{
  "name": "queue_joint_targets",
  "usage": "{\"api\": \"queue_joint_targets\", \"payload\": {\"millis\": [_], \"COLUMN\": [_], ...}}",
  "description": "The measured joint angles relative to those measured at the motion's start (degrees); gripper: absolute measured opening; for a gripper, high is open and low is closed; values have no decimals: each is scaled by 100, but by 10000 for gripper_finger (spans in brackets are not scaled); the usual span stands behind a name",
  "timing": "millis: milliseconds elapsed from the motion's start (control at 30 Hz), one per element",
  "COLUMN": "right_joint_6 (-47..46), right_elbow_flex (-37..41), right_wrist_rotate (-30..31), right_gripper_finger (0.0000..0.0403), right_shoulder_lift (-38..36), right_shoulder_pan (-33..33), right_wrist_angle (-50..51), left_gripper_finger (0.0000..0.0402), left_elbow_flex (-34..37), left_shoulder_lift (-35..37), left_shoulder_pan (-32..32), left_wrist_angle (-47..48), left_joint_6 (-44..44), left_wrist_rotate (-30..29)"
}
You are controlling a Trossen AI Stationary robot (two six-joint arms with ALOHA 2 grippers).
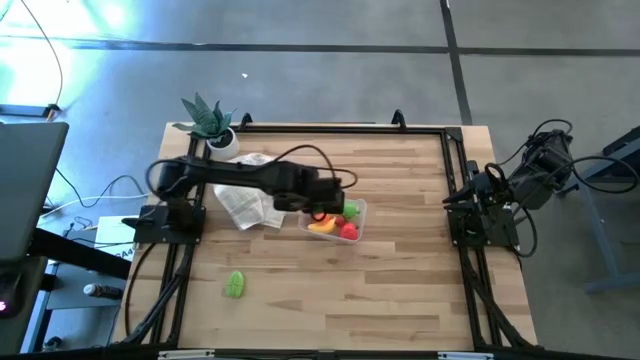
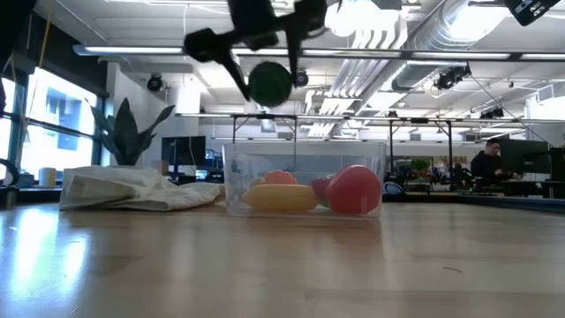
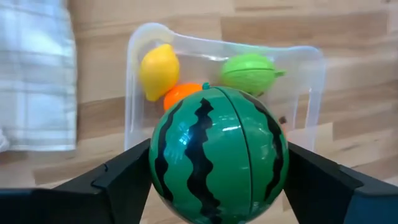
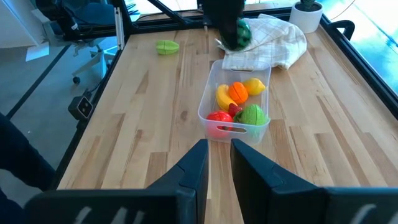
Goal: Pick and placing Produce into tupperware
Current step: Put the green watermelon into the transparent container
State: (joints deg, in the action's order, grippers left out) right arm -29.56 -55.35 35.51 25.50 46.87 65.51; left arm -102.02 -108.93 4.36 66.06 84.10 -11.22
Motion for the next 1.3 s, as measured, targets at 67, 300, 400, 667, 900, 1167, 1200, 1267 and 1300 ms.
{"api": "queue_joint_targets", "payload": {"millis": [67,300,400,667,900,1167,1200,1267,1300], "right_joint_6": [0,0,0,0,0,0,0,0,0], "right_elbow_flex": [0,0,0,0,0,0,0,0,0], "right_wrist_rotate": [2,2,0,0,2,2,0,2,2], "right_gripper_finger": [58,58,58,58,58,58,58,58,58], "right_shoulder_lift": [0,0,0,0,-2,0,0,0,0], "right_shoulder_pan": [0,-1,0,0,-2,-2,-1,-2,-2], "right_wrist_angle": [-1,1,0,-1,-1,1,0,0,0], "left_gripper_finger": [304,279,283,296,279,299,297,289,285], "left_elbow_flex": [-219,-705,-716,-734,-708,-716,-716,-723,-718], "left_shoulder_lift": [-219,-793,-955,-1213,-1425,-1676,-1683,-1715,-1726], "left_shoulder_pan": [84,87,88,92,87,89,89,88,87], "left_wrist_angle": [126,170,-32,-240,-191,-237,-215,-294,-249], "left_joint_6": [-173,-333,-432,-431,-435,-396,-400,-408,-416], "left_wrist_rotate": [178,369,449,496,681,921,928,925,925]}}
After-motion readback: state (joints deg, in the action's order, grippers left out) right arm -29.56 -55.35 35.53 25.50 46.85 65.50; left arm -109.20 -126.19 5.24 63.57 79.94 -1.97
